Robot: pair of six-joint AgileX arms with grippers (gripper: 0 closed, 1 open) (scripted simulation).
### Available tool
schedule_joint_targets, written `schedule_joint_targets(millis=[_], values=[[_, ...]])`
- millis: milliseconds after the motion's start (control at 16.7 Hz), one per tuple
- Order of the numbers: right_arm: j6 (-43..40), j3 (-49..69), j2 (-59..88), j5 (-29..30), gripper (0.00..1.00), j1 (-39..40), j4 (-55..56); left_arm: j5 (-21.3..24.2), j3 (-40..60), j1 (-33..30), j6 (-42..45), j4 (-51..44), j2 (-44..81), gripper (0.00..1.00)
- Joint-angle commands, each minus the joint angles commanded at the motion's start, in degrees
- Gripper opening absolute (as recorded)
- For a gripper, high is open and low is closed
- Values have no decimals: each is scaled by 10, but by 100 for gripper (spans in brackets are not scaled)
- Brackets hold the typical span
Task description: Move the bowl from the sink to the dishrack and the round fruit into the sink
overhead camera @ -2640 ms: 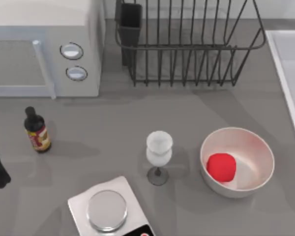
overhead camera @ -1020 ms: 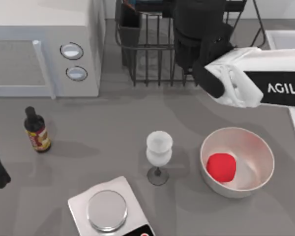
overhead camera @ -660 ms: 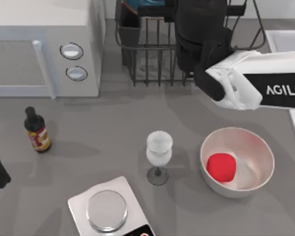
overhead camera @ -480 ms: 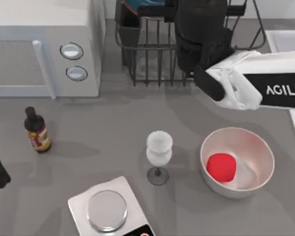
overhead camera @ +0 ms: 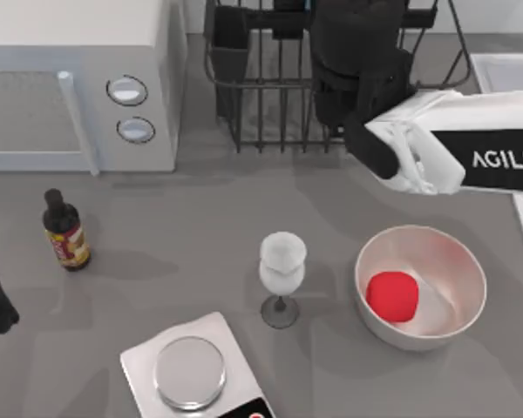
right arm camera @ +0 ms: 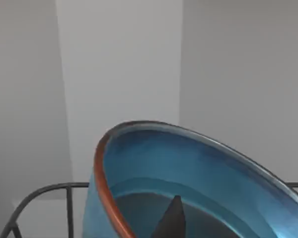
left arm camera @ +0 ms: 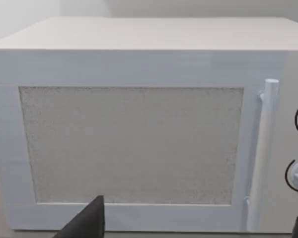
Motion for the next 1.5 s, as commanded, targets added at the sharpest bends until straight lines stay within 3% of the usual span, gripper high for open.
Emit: schedule_joint_targets(millis=[120,180,840,1140,1500], values=[[0,0,0,0,98,0,0,0,0,0,0,0,0,100],[0,0,0,0,100,0,0,0,0,0,0,0,0,100],[0,-16,-17,-13,100,-6,-3,0,0,0,0,0,0,100],[3,-149,-158,-106,100,-59,-37,0,0,0,0,0,0,100],[9,-408,-494,-253,100,-161,-141,0,0,0,0,0,0,100]])
